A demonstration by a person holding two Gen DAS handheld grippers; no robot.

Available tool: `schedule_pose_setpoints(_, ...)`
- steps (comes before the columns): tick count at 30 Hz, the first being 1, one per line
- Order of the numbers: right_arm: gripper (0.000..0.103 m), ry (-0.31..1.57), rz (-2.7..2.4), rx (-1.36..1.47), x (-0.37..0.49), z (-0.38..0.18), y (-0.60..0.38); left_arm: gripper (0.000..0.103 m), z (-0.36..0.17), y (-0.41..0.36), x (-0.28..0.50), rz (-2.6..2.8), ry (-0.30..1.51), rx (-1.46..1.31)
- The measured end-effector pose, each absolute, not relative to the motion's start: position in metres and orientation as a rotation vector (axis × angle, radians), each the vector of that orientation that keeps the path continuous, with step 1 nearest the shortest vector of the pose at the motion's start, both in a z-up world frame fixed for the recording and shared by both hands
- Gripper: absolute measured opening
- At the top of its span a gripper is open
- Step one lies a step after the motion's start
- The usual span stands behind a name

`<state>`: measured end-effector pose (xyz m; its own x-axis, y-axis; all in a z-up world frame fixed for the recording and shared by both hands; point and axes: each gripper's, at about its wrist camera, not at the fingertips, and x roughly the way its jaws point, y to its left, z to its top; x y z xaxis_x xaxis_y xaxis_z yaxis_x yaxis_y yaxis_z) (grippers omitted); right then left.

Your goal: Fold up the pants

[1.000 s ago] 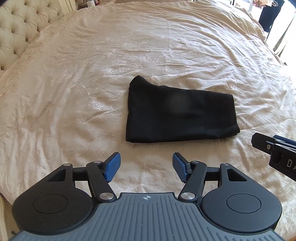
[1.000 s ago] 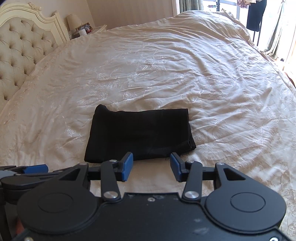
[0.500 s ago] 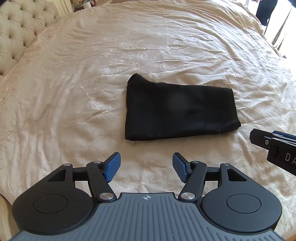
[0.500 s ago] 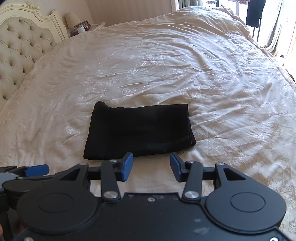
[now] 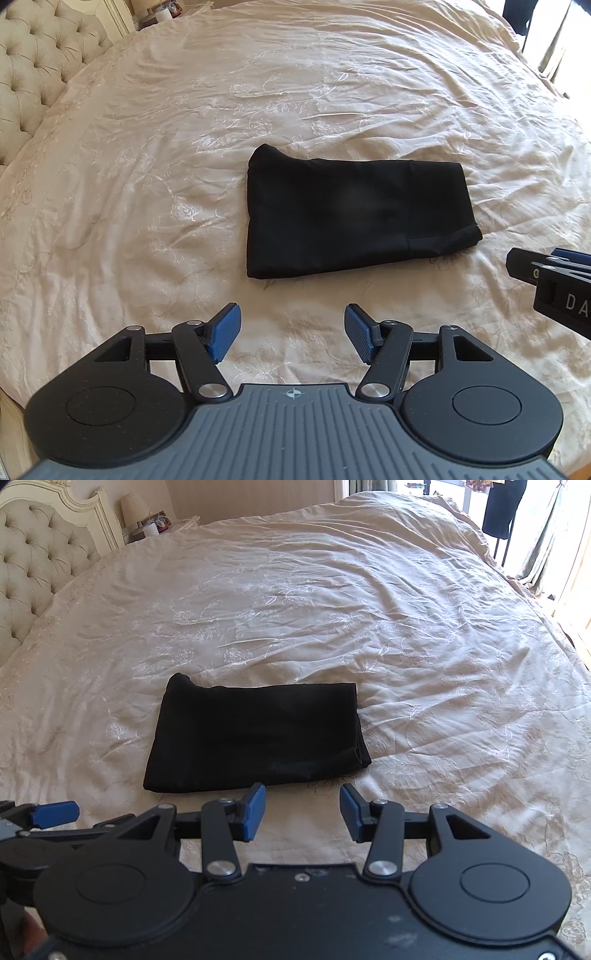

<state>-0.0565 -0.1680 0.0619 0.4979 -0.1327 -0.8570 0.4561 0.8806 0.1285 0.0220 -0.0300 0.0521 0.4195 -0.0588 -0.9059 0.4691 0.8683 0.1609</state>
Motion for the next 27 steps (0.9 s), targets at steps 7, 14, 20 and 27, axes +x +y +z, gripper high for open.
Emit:
schedule_pose_setpoints(7,0.048,0.994,-0.354,0.364,-0.0570,0.0603,-0.1687,0.061,0.0524,-0.0303,0.0221,-0.343,1.097,0.426)
schedule_pose_setpoints(14,0.048,0.994,-0.342,0.368,-0.0580,0.0598,-0.1680,0.061,0.0511,-0.0290,0.0185,-0.343,1.097,0.432)
schedule_pose_setpoints(20,0.048,0.998,-0.331,0.373,-0.0592,0.0590,-0.1679,0.061,0.0513,-0.0289,0.0153,-0.337,1.105,0.428)
schedule_pose_setpoints(27,0.048,1.002,-0.321,0.375,-0.0609,0.0578,-0.1669,0.061,0.0513,-0.0299,0.0126,-0.333,1.108,0.428)
